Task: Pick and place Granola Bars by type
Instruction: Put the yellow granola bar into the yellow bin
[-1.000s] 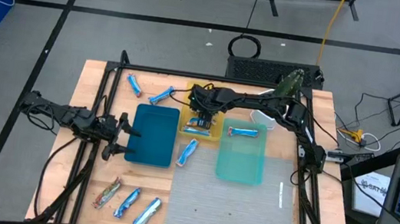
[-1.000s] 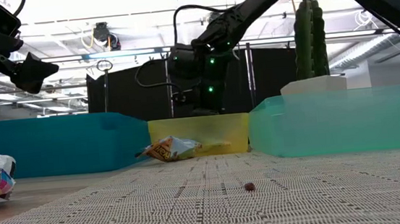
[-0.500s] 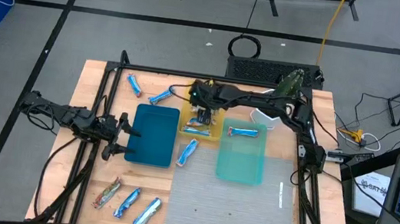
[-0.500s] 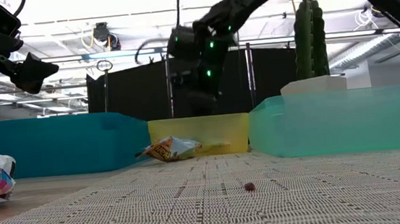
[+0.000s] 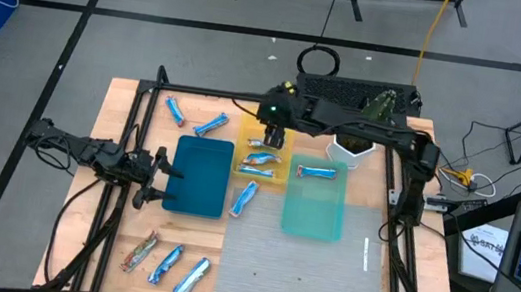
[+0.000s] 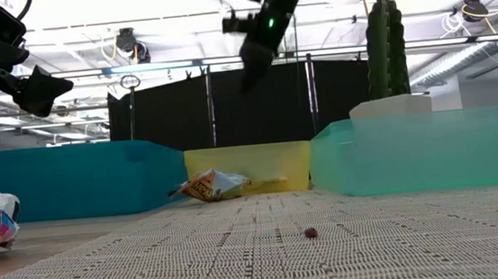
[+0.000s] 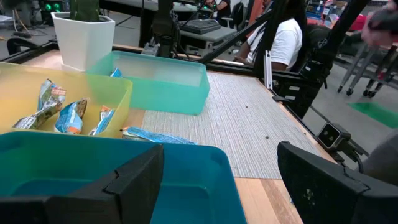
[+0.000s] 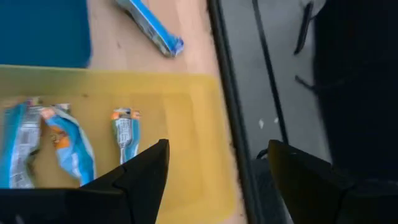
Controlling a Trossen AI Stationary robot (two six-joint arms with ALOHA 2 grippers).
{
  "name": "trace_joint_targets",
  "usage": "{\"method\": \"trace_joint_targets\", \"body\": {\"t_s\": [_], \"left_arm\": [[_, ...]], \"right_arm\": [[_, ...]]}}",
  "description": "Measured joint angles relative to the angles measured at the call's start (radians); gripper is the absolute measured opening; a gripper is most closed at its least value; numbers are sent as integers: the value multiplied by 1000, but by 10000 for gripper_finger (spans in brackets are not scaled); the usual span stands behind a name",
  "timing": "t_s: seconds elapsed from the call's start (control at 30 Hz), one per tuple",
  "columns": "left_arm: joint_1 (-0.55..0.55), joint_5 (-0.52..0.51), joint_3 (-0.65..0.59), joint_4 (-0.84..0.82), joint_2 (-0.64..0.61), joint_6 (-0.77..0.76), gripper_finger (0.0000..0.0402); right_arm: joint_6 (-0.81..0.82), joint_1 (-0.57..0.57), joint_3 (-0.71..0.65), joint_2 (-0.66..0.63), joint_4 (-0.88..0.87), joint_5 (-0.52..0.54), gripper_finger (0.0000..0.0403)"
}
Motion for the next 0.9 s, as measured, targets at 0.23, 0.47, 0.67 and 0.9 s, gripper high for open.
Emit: {"method": "trace_joint_targets", "body": {"t_s": [0.23,0.47,0.67,0.9], "left_arm": [[0,0,0,0,0,0,310],[0,0,0,0,0,0,310],[0,0,0,0,0,0,310],[0,0,0,0,0,0,310]], "right_arm": [[-79,28,0,-123,1,26,266],[-236,73,0,-232,4,21,267],[-366,146,0,-311,12,-44,271],[-450,261,2,-322,-14,-230,272]]}}
